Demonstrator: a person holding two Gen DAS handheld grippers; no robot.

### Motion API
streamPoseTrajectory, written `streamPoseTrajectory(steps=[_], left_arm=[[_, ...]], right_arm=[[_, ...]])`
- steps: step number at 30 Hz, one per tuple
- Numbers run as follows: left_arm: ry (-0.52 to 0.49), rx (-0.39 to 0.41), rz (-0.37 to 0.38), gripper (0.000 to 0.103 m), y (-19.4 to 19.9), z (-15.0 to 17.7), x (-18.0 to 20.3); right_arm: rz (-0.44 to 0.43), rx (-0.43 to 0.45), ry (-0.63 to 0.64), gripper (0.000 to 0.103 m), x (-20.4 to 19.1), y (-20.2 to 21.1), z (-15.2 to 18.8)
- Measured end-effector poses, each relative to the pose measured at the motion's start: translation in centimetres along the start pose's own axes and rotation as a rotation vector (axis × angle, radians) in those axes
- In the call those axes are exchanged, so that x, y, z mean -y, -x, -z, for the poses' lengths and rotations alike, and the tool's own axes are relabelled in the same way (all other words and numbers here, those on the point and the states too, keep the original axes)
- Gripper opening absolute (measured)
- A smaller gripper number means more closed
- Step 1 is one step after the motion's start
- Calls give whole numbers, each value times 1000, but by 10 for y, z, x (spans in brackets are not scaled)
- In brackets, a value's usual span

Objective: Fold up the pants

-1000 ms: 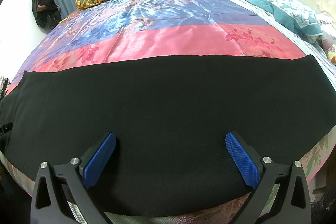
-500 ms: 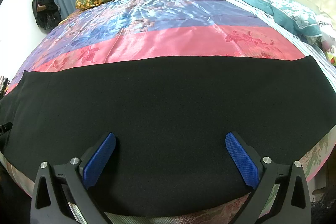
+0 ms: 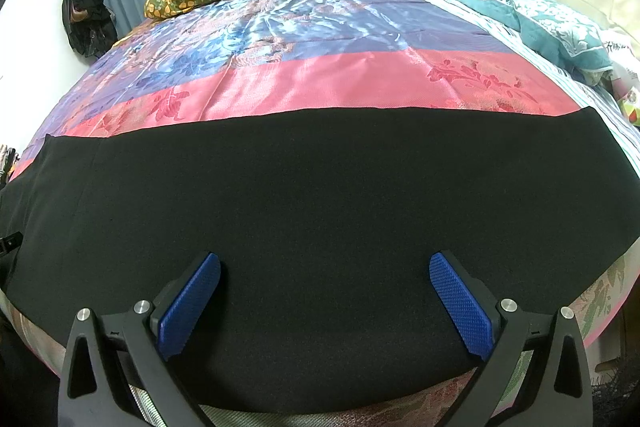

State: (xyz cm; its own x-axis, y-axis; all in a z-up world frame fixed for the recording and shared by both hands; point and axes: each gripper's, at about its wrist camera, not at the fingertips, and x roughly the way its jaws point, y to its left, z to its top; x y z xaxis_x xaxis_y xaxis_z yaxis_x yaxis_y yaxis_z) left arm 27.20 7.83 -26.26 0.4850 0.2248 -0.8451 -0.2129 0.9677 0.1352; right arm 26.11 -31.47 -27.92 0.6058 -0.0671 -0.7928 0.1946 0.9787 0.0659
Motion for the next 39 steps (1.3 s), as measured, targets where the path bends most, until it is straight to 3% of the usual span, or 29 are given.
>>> streamPoseTrajectory(steps=[34, 39], left_arm=[[-1, 0, 4, 102, 1, 0, -1], [28, 9, 40, 101, 23, -1, -2]], right_arm=[[-4, -4, -3, 103, 1, 1, -2], [-77, 0, -54, 103, 17, 9, -9]])
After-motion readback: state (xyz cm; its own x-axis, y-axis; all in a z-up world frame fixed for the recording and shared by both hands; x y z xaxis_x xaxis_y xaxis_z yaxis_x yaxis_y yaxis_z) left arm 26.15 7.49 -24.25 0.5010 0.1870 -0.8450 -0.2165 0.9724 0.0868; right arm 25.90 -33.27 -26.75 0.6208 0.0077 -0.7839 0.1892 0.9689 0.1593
